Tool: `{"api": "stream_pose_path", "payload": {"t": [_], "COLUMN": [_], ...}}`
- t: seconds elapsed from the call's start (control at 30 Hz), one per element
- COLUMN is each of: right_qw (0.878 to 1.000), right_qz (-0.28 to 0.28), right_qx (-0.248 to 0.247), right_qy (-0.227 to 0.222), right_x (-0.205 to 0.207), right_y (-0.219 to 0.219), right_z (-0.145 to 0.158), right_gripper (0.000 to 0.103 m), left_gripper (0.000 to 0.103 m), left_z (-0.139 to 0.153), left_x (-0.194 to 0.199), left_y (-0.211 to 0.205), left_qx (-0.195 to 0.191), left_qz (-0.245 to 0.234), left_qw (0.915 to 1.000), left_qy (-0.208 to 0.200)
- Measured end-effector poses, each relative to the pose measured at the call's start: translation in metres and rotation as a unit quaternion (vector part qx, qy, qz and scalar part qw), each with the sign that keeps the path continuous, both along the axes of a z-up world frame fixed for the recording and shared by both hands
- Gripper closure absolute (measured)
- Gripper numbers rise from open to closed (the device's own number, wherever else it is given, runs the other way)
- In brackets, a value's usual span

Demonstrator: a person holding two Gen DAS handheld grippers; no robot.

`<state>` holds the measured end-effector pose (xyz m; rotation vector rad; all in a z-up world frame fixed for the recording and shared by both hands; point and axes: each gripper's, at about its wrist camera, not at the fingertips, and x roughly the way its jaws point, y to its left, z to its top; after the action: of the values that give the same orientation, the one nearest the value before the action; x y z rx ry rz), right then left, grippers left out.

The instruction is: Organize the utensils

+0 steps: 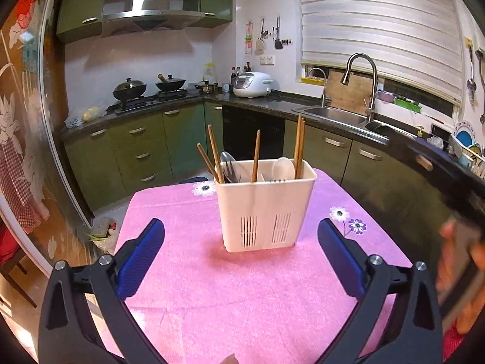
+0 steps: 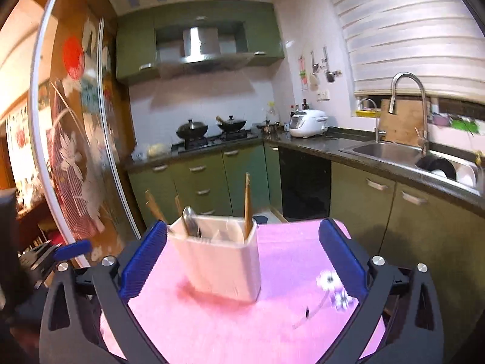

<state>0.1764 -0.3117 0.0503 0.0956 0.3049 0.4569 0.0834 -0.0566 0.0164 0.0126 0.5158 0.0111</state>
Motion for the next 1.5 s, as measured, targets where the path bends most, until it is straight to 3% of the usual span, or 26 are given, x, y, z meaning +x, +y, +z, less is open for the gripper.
{"api": "stream_pose_path", "payload": {"t": [0.17,0.33,0.47,0.57,0.7,0.97,1.5], "right_qw": [1.000,0.999,1.000,0.999,0.998,0.996,0.998], "right_qz": [-0.004,-0.024,-0.018,-0.028,-0.027,-0.034,-0.008], "right_qx": [-0.014,-0.025,-0.006,-0.018,0.007,-0.009,-0.029], "right_qy": [0.026,0.013,-0.009,-0.042,-0.064,-0.081,-0.064], "right_x": [-0.059,-0.112,-0.146,-0.170,-0.197,-0.220,-0.203], "right_y": [-0.027,-0.042,-0.050,-0.049,-0.052,-0.043,-0.010], "right_z": [-0.034,-0.055,-0.051,-0.037,-0.022,-0.017,-0.021], "right_gripper": [0.004,0.004,0.004,0.004,0.004,0.004,0.004], "left_gripper": [0.007,0.007,0.007,0.007,0.007,0.007,0.007], "left_z": [-0.009,-0.021,-0.026,-0.026,-0.019,-0.007,-0.004], "left_x": [-0.032,-0.064,-0.084,-0.096,-0.112,-0.136,-0.144], "left_y": [-0.007,-0.007,-0.007,-0.008,-0.009,-0.012,-0.009], "left_qx": [0.019,-0.004,-0.018,-0.011,-0.001,0.012,0.033], "left_qz": [0.011,0.022,0.029,0.044,0.046,0.037,0.061], "left_qw": [0.9997,0.9997,0.9994,0.9989,0.9987,0.9987,0.9968], "left_qy": [-0.009,-0.003,-0.001,-0.009,-0.019,-0.032,-0.039]}}
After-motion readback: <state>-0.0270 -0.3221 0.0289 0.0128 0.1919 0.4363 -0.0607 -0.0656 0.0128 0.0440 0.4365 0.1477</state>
